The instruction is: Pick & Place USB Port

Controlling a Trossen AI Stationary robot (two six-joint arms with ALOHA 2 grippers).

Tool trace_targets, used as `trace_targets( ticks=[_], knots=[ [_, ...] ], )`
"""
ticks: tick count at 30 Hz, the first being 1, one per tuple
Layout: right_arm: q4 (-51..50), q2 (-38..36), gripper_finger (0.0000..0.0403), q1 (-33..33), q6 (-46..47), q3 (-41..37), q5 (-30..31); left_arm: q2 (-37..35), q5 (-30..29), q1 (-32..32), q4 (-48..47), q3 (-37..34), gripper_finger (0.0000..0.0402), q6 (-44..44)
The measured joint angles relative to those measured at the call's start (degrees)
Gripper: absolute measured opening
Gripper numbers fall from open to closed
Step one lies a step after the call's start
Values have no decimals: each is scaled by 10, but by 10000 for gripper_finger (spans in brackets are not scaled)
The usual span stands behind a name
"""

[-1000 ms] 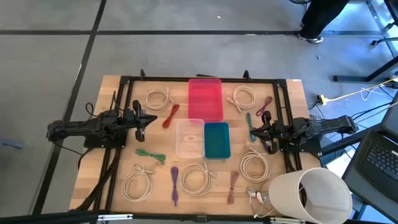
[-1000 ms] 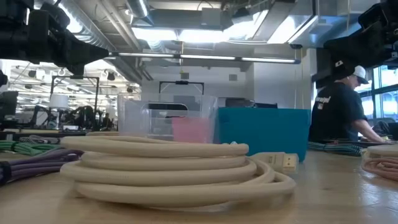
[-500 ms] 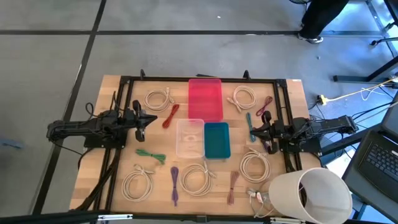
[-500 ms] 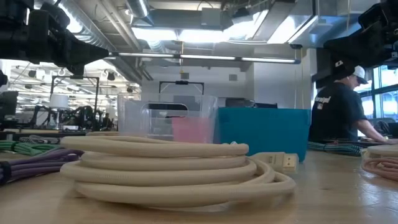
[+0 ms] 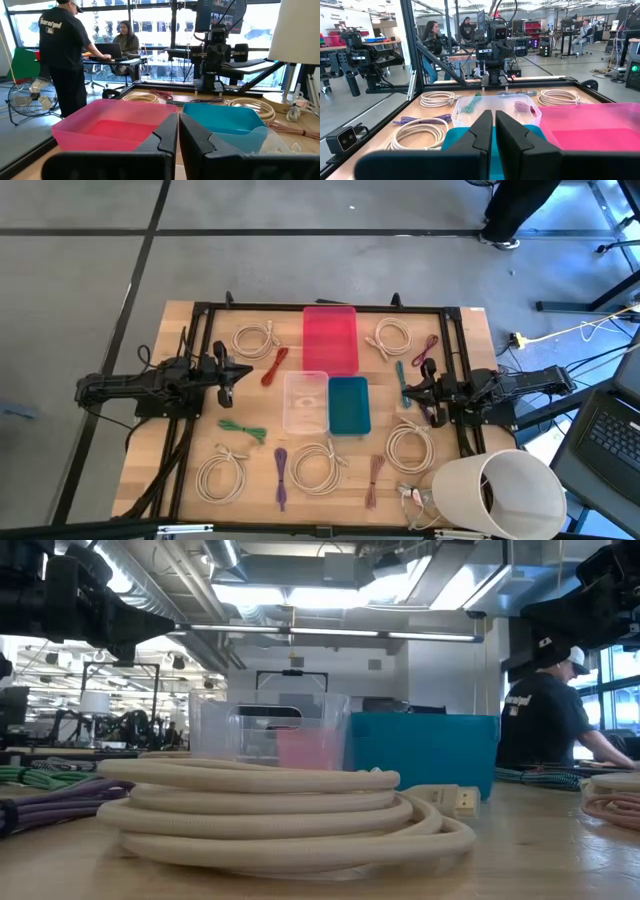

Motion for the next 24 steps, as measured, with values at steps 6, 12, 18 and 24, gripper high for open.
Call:
trace_targets(
  ticks=[6, 12, 18, 24],
  knots=[
    [0, 0, 26, 0, 0, 0, 0, 0, 0, 0, 0, 0, 8, 0],
    [0, 0, 26, 0, 0, 0, 0, 0, 0, 0, 0, 0, 12, 0],
    [0, 0, 26, 0, 0, 0, 0, 0, 0, 0, 0, 0, 10, 0],
    [0, 0, 26, 0, 0, 0, 0, 0, 0, 0, 0, 0, 10, 0]
  ],
)
